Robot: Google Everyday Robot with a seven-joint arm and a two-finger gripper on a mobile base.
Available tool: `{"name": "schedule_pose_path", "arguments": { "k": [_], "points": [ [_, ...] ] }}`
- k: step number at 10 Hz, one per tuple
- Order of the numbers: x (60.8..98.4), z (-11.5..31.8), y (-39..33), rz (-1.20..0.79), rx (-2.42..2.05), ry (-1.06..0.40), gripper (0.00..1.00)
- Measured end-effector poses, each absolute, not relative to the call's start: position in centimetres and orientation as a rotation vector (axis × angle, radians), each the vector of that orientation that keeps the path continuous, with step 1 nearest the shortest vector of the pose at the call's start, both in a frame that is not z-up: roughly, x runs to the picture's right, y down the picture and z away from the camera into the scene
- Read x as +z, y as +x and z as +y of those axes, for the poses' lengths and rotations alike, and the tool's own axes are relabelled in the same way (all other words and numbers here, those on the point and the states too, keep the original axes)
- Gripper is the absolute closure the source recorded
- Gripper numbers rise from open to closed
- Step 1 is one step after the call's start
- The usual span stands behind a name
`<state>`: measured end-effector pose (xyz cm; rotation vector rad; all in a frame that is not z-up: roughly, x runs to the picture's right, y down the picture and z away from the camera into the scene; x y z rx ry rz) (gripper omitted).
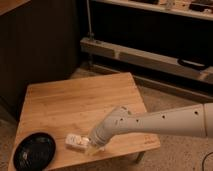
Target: Place the bottle in the ceramic bowl
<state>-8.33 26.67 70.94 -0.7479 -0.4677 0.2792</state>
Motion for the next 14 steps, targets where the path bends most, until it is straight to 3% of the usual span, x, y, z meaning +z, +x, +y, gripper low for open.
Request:
{"name": "schedule_pose_path", "arguments": {
  "k": [14],
  "points": [
    [75.3, 27.9, -8.5, -0.482, 0.357, -0.750, 0.35]
  ]
}}
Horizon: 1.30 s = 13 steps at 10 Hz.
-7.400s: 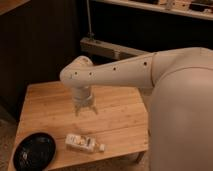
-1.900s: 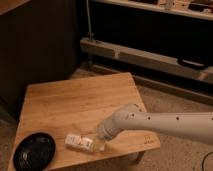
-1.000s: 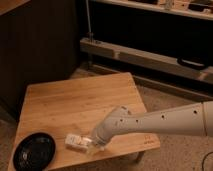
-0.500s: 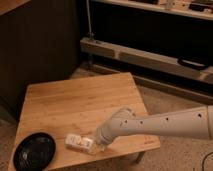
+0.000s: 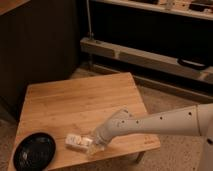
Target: Place the bottle in the ceramic bowl
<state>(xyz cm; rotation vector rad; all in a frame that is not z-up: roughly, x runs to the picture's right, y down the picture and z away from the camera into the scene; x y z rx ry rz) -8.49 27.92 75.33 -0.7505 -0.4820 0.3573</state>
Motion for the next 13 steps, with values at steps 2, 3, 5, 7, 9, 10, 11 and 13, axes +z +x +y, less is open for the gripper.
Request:
{"name": "schedule_pose_path", "arguments": {
  "k": [2, 3, 5, 7, 9, 10, 11, 13],
  "points": [
    [76.1, 28.2, -9.4, -0.460, 0.355, -0.772, 0.43],
    [76.2, 28.3, -9.7, -0.447, 0.350, -0.779, 0.51],
    [76.4, 28.1, -10.1, -0.419, 0.341, -0.793, 0.71],
    [76.3, 27.7, -10.3, -0.409, 0.346, -0.795, 0.91],
    [75.1, 25.8, -11.1, -0.468, 0.359, -0.775, 1.00],
    [74.2, 24.6, -12.1, -0.502, 0.343, -0.765, 1.00],
    [73.3, 23.3, -13.5, -0.536, 0.321, -0.756, 1.00],
    [71.8, 20.8, -18.1, -0.608, 0.236, -0.753, 1.00]
  ]
}}
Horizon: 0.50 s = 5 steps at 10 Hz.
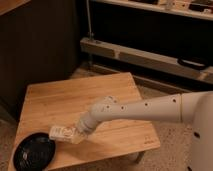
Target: Place the bottle in the ceramic bowl
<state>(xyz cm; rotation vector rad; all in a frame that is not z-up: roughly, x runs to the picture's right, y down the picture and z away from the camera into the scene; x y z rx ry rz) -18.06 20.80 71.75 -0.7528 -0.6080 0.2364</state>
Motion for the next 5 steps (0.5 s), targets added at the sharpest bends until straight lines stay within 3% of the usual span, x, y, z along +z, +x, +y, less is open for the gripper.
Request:
{"name": "schedule_pose_path", "arguments": {
  "k": [3, 5],
  "points": [
    [69.7, 20.6, -25.3, -0.694, 0.055, -0.795, 1.00],
    [68.4, 21.8, -28.4, -0.766, -0.090, -0.852, 0.90]
  ]
}}
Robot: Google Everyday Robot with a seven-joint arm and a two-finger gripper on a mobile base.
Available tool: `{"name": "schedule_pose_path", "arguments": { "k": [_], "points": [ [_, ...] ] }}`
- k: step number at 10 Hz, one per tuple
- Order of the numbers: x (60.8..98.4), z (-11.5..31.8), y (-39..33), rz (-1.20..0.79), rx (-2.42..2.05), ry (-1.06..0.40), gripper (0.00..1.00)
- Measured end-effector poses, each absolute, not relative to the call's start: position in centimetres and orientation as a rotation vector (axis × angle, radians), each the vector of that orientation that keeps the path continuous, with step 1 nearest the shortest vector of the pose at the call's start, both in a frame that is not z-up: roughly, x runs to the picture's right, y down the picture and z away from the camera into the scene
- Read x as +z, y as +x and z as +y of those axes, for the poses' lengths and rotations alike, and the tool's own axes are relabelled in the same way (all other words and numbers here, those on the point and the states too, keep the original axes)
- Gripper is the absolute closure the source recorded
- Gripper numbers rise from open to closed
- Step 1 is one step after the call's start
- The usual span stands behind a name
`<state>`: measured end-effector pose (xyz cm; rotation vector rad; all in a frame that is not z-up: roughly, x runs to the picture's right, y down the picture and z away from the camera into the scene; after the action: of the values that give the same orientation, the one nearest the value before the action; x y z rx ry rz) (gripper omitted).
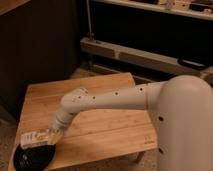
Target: Place the bottle in the ceramic bowl
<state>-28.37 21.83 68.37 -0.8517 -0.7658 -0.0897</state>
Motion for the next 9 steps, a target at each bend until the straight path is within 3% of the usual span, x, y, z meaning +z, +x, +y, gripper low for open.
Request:
{"name": "schedule_pose_path", "arguments": {
  "k": [2, 6, 9],
  "points": [
    [67.6, 22.9, -30.0, -0.864, -0.280, -0.936, 0.69],
    [68.1, 23.2, -29.1, -0.874, -0.280, -0.955, 0.31],
    [68.2, 23.2, -29.0, -0.872, -0.270, -0.954, 0.25]
  ]
}}
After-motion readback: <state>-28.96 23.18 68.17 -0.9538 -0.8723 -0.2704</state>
